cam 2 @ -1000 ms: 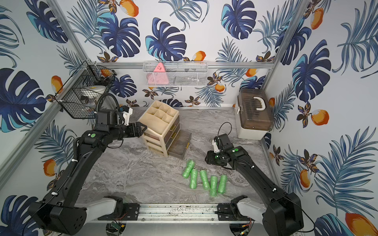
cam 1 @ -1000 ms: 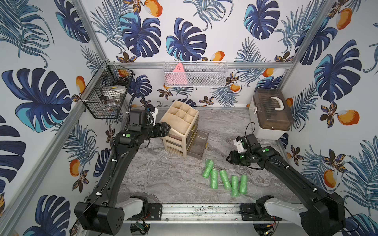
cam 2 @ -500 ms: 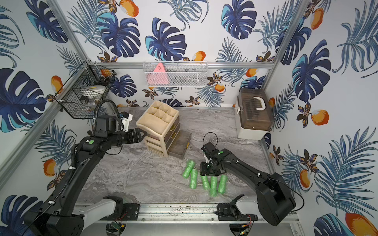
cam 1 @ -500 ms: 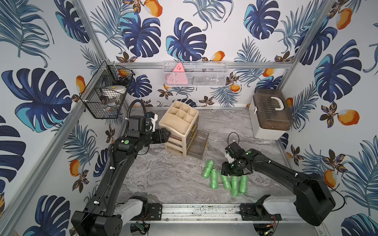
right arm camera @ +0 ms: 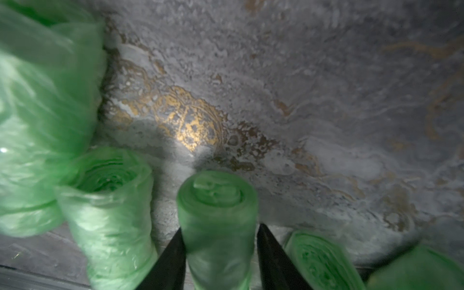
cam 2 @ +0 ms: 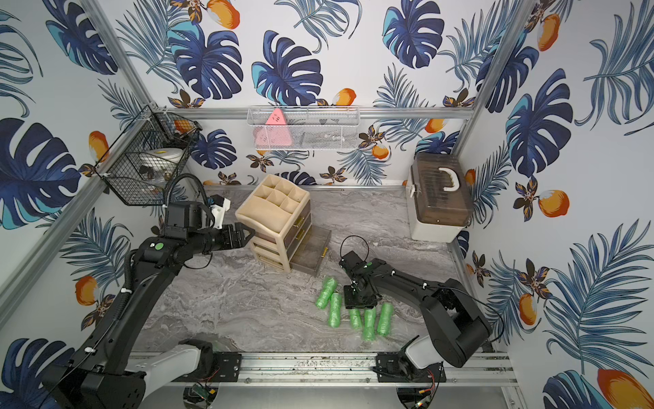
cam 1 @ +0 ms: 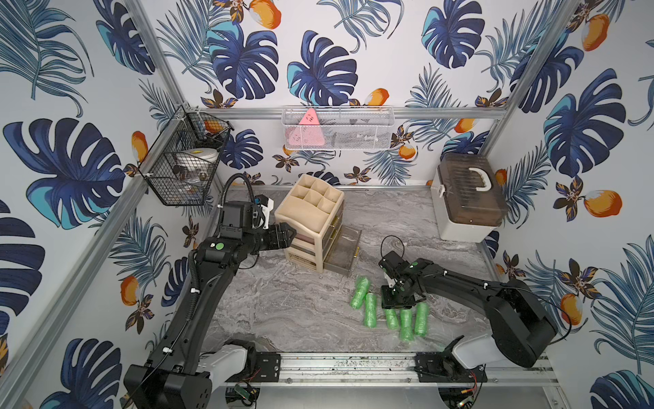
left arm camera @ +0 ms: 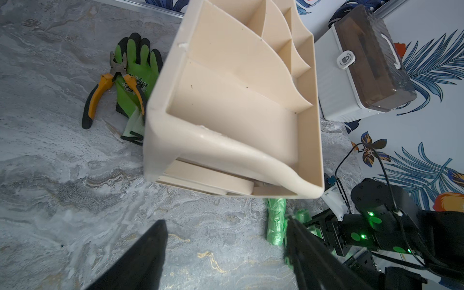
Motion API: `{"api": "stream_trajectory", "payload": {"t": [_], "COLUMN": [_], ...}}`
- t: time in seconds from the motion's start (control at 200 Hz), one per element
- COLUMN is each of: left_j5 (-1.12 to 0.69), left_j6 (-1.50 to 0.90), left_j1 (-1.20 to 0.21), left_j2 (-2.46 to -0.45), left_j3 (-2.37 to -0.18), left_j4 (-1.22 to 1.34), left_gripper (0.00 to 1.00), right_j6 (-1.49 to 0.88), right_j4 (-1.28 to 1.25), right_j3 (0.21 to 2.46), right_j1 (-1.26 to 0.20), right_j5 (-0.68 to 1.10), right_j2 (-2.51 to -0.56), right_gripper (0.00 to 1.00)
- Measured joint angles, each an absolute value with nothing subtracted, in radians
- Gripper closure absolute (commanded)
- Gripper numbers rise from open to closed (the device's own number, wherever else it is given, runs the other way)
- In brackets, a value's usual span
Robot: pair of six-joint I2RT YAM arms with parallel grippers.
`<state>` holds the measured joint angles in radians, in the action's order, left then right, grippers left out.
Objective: Sort the rolls of trash bags by color and place them into the drawer
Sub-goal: Pick up the roll of trash bags from the center of the board, then place the roll of trash bags in the drawer.
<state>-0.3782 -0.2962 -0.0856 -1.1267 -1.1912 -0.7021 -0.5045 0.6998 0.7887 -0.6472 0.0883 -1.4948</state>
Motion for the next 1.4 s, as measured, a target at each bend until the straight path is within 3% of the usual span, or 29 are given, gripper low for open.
{"api": "stream_trajectory", "payload": {"t": [0.145, 0.58, 1.071, 1.396], "left_j5": [-0.381, -0.386, -0.389, -0.392], "left_j6": [-0.296, -0.296, -0.292, -0.292], "left_j1": [-0.086, -0.085, -0.08, -0.078], "left_j2": [-1.13, -1.139, -1.14, -1.14], "left_j3": [-1.192, -1.193, -1.211, -1.211], "left_j4": [-0.702, -0.698, -0.701, -0.701], "left_gripper": [0.21, 0.21, 0.21, 0.21], "right_j6": [-0.508, -0.519, -0.62, -0.674], "right_j4": [0.697, 0.706, 0.492, 0.414], "right_j3": [0.789, 0.969, 1.33, 1.395], "right_j1": [-0.647, -0.64, -0.621, -0.59], "right_j5": [0.088, 0.111, 0.304, 0.355], "right_j2": [-1.493, -1.414, -1.731, -1.895], "right_gripper": [0.74, 0.79, 0.79, 0.77]}}
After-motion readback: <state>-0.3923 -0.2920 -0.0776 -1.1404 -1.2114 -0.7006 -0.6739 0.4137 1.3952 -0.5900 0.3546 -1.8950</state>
